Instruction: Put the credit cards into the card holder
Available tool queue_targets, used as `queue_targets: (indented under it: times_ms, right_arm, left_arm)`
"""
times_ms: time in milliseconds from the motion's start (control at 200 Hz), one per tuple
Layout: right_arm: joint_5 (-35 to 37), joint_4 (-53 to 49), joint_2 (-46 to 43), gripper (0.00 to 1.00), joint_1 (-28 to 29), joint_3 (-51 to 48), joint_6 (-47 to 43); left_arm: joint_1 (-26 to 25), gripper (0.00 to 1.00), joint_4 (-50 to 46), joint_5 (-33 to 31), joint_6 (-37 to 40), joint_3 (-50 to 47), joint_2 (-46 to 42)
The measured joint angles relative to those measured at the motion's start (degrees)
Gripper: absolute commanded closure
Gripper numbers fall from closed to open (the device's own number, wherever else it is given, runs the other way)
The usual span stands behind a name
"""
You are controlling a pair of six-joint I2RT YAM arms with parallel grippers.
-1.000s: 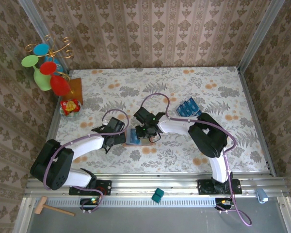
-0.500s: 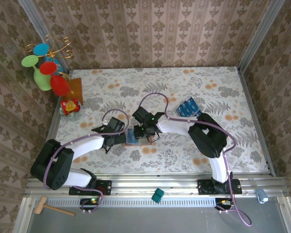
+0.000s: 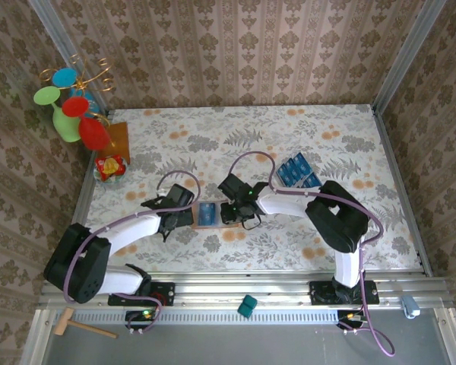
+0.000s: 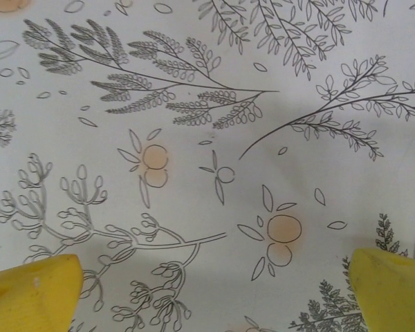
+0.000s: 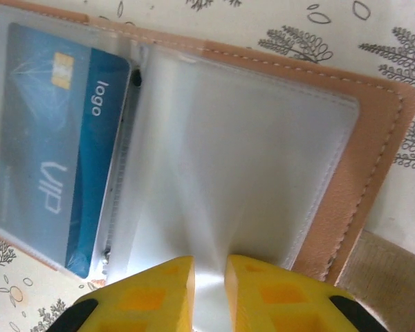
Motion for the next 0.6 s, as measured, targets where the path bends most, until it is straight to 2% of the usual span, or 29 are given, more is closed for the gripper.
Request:
queue_targets:
  times_ms: [385,600]
  right_arm:
    - [-0.2,3.3,-3.0,0.79,-4.9,-4.7,0.1]
    - [-0.3,2.1,-3.6,0.80,-5.3,-4.6,-0.5]
  left_arm:
    - [0.0,0.00,-0.2,0.2,0.1,0.0,-0.2]
    - [0.0,0.00,0.9,1.6,1.1,0.5,2.0]
